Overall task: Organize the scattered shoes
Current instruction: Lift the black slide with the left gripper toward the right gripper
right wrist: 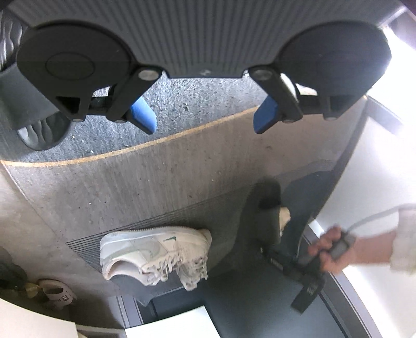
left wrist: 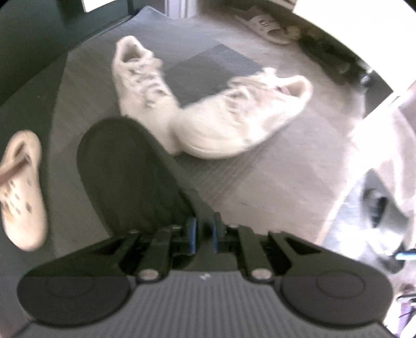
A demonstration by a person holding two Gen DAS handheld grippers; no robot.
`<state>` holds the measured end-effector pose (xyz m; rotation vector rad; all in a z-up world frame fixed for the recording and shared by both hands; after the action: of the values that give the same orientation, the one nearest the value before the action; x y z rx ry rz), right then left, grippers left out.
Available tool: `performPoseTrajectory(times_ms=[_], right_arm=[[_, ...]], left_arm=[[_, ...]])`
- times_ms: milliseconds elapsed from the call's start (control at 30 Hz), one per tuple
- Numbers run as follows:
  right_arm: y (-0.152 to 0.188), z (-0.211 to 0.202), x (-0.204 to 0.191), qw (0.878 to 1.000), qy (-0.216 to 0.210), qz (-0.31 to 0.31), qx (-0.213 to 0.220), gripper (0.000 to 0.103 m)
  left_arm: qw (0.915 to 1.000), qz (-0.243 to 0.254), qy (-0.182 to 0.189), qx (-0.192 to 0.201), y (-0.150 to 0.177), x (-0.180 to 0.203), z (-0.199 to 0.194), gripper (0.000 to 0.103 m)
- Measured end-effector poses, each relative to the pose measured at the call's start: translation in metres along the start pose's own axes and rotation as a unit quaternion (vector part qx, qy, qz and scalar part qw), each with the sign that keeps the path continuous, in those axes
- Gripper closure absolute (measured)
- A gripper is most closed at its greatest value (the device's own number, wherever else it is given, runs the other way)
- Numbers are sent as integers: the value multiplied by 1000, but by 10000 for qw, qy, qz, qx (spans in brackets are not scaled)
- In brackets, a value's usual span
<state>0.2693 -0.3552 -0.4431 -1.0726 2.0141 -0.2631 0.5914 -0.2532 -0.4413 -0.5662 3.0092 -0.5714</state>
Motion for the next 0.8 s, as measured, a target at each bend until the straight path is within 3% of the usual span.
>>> performPoseTrajectory(times_ms=[200, 400, 567, 800], right_arm=[[15, -34, 11, 10000, -39, 3, 14, 19], [24, -71, 22, 9996, -128, 167, 193, 19], [30, -102, 46, 9954, -138, 702, 632, 19], [29, -133, 123, 9719, 481, 1839, 1385, 19]], left_arm=[[9997, -82, 72, 236, 11, 73, -6, 90], [9944, -789, 156, 683, 4, 151, -11, 91], [9959, -716, 365, 428, -3, 214, 13, 91], [9974, -370, 594, -143, -1, 288, 72, 91]])
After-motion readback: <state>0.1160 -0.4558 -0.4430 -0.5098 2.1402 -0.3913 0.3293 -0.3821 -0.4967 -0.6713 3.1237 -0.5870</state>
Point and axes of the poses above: each gripper's, at about its wrist camera, not at the fingertips, and z roughly the way its jaws point, x to its right, y to its underside, the point moved 7 cm from there along z, roughly the way its jaws point, and after that the axes turned 13 degrees about z, right-handed, at the moved point
